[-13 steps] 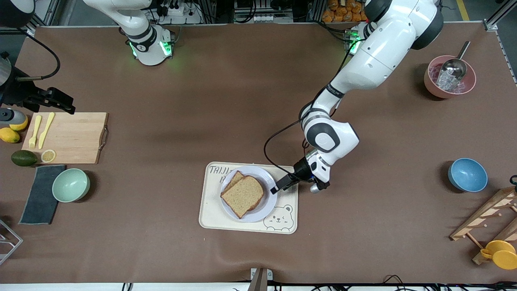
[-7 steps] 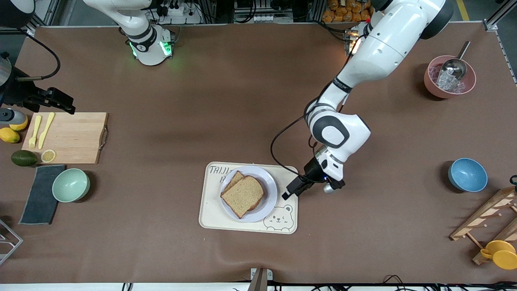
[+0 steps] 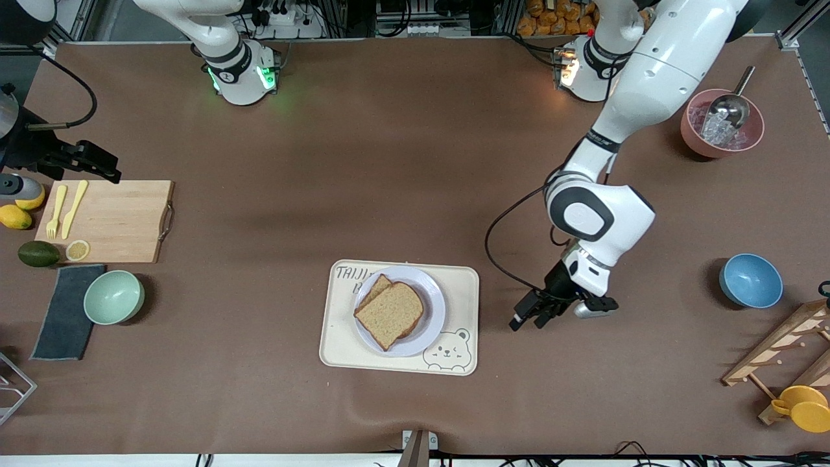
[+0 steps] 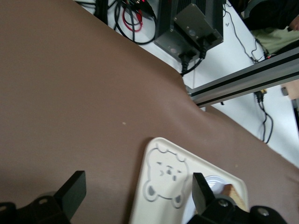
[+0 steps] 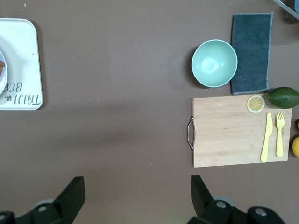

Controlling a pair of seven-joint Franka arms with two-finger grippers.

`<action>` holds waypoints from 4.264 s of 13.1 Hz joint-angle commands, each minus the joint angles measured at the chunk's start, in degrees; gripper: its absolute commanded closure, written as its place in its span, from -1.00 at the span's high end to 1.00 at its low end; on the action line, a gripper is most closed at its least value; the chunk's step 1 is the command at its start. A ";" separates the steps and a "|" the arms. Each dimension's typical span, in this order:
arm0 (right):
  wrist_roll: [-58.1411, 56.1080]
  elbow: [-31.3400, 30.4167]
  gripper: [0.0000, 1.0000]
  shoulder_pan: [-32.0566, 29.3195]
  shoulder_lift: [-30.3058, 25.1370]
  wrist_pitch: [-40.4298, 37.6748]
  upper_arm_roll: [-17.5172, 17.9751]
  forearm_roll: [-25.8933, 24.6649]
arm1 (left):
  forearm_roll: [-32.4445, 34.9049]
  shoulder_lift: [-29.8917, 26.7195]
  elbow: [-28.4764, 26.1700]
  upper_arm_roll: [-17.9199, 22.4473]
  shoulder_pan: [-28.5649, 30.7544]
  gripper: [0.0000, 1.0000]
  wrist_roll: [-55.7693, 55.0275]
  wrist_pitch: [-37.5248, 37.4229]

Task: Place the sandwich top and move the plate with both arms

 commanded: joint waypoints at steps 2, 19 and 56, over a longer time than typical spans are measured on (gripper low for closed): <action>-0.14 -0.03 1.00 0.23 -0.35 -0.30 -0.35 1.01 | 14.19 -3.41 -6.29 -0.16 5.65 1.00 -0.24 -6.76; -0.67 0.06 1.00 0.23 -0.43 -0.30 -0.53 3.03 | 68.73 -26.60 -10.07 11.01 8.31 1.00 -33.97 -48.94; -0.85 -0.03 1.00 0.23 -0.35 -0.82 -0.53 3.03 | 80.60 -38.40 4.25 13.47 4.26 1.00 -50.87 -78.32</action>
